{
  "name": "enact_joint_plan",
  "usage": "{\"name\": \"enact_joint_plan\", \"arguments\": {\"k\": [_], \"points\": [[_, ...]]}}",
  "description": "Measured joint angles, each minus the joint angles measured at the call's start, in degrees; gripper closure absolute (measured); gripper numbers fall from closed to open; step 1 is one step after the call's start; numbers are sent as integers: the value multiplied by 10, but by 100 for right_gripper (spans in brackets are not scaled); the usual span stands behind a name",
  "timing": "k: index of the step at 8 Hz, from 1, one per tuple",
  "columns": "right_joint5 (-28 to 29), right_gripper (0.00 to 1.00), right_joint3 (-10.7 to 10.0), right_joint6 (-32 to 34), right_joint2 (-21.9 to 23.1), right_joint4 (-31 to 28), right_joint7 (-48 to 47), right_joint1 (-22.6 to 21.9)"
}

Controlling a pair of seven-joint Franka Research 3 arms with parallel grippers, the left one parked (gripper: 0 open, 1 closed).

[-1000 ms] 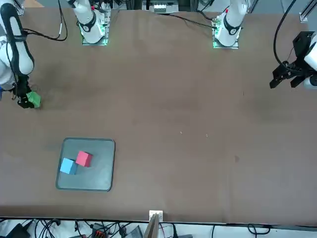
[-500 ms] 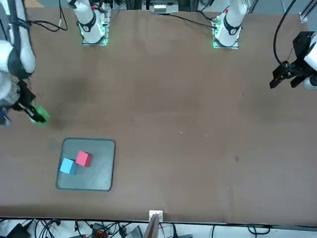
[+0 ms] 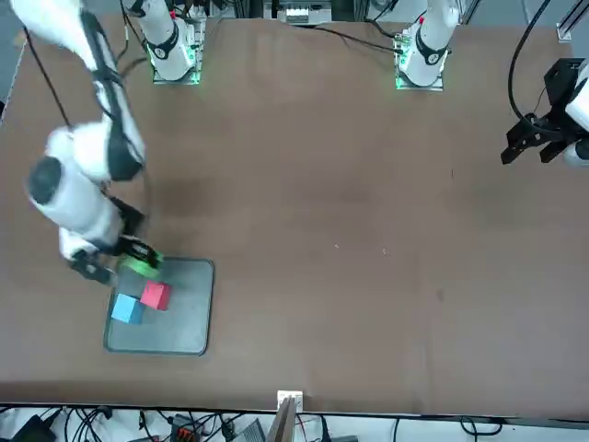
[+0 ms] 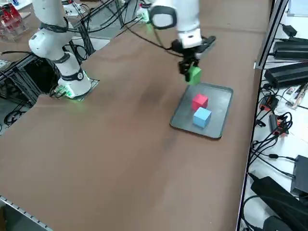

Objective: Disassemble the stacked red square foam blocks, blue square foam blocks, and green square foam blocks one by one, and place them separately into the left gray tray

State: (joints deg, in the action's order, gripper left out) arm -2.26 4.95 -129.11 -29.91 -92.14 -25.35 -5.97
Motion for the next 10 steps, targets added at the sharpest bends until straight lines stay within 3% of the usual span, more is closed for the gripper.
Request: {"name": "enact_joint_plan", "arguments": {"k": [2, 8, 10], "points": [[-8, 24, -1, 2, -69, 66, 0, -37], [-119, 23, -4, 4, -132, 67, -46, -53], [-123, 0, -4, 4, -132, 69, -71, -70]]}}
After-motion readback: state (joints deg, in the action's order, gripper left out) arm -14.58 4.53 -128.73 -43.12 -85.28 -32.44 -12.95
